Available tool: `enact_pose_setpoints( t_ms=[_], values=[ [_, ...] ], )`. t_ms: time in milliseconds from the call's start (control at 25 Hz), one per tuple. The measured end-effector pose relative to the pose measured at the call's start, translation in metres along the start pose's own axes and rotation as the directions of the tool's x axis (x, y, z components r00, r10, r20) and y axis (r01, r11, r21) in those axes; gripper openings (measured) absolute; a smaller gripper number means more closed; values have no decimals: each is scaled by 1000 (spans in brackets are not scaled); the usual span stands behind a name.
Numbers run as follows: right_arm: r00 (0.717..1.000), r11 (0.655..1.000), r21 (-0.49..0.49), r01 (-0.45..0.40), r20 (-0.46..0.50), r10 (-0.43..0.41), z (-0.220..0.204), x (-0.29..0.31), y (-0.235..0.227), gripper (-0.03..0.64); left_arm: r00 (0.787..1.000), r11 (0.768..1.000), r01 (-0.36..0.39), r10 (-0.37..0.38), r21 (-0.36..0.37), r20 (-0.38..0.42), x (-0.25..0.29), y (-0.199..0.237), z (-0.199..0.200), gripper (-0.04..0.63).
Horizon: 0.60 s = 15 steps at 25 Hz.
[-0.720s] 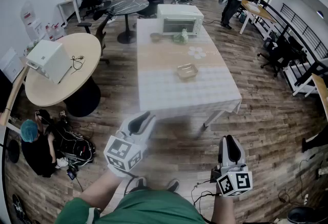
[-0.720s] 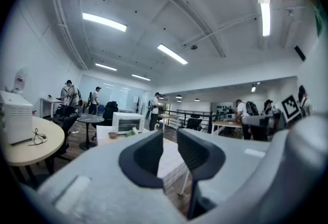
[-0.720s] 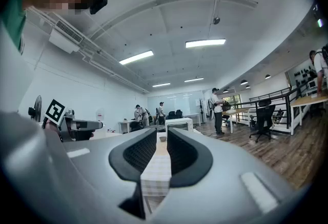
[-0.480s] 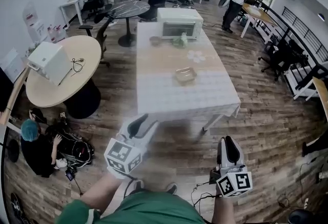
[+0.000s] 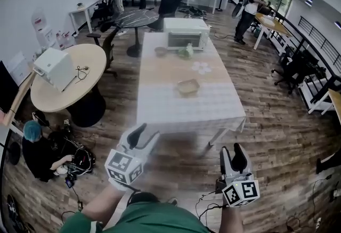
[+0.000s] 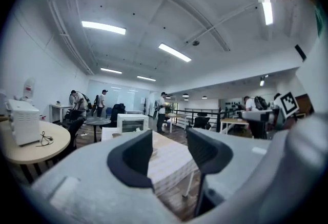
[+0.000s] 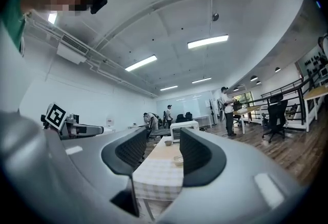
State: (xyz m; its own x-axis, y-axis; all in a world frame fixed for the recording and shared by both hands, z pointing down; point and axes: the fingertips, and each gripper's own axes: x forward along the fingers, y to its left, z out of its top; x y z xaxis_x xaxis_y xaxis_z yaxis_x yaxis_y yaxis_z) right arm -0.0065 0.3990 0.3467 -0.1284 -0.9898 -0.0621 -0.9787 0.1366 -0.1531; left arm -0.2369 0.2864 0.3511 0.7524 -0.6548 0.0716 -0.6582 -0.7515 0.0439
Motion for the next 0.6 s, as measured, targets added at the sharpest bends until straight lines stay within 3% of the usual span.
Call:
enact_pose_setpoints(
  t_ms=[320,600],
  values=[
    [998,998,39,-59,-26,60,-10,-4,-27,186,999,1000,-11,10,-14,-47,30,-20,-14,213],
    [998,998,63,-13,-64,17,-26,23,-58,186,996,998,40,-43,-43,-73,90,-10,-27,213]
  ],
)
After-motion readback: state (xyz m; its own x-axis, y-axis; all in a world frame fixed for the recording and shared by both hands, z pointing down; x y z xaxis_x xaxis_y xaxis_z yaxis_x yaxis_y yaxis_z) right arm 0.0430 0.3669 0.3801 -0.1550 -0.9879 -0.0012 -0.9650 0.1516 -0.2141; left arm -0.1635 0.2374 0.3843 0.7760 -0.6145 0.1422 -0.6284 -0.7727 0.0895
